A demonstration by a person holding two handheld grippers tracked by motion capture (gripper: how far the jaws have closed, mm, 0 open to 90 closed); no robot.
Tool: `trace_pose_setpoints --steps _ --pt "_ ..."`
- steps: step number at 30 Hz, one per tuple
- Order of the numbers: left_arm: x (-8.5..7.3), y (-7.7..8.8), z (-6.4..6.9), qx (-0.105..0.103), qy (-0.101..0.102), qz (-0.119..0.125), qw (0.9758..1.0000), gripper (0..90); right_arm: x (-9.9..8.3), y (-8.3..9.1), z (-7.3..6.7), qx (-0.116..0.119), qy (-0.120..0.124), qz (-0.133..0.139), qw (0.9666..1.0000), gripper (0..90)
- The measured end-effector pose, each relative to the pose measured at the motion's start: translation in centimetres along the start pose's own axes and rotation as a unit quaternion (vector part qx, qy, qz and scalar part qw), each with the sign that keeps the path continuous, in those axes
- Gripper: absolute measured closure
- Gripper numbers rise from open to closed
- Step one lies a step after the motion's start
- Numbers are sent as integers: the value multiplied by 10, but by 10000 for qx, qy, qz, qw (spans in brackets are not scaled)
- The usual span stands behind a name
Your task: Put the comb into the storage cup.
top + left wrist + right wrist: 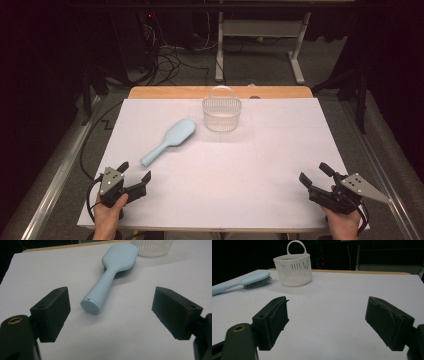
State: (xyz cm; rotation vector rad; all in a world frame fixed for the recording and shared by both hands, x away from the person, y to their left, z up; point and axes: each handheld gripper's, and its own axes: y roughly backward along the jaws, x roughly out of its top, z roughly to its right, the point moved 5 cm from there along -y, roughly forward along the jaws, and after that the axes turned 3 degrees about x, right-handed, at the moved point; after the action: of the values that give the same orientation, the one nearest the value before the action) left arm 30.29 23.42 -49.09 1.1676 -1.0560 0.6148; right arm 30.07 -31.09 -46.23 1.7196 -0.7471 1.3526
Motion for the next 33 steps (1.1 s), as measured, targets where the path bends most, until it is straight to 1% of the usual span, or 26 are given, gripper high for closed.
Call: trace_pose_setpoints --steps 14,26,29,30,33 --pt "0 2 1 31 16 18 10000 159 1 -3 -1 78 43 6 10000 185" --pt "3 2 2 14 -11 66 10000 157 1 -4 -1 82 11 -11 10000 185" --pt "4 2 3 -4 -17 67 10000 157 1 -3 -1 81 36 2 10000 185" --pt "5 1 4 -12 -56 60 10000 157 1 -3 -1 81 39 6 10000 185" --pt "7 1 6 -27 -48 82 10000 157 1 -3 -1 89 41 1 10000 185"
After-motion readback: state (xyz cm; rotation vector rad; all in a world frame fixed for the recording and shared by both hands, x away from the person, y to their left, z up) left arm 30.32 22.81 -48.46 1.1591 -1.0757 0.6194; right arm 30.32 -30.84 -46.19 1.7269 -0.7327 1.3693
